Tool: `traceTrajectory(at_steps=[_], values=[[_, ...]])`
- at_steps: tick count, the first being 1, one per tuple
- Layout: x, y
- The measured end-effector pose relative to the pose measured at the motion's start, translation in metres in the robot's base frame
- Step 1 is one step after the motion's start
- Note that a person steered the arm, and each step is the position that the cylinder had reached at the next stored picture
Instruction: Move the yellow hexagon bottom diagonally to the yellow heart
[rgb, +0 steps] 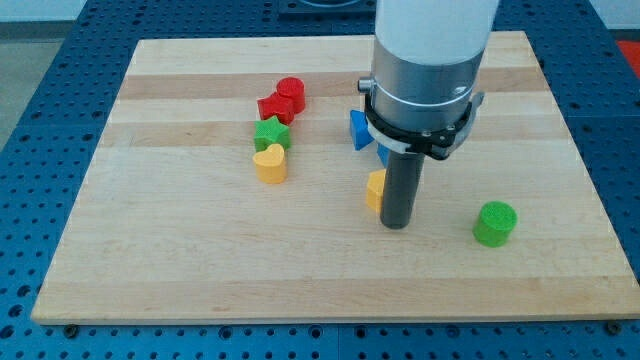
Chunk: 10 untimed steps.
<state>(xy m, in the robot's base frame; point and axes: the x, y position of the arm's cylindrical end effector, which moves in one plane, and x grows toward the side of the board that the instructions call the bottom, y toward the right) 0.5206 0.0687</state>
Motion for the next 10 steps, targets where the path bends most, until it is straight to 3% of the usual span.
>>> traceTrajectory(at_steps=[2, 4, 10], values=[[-0.020, 0.035], [-0.029, -0.028], [-0.017, -0.068]])
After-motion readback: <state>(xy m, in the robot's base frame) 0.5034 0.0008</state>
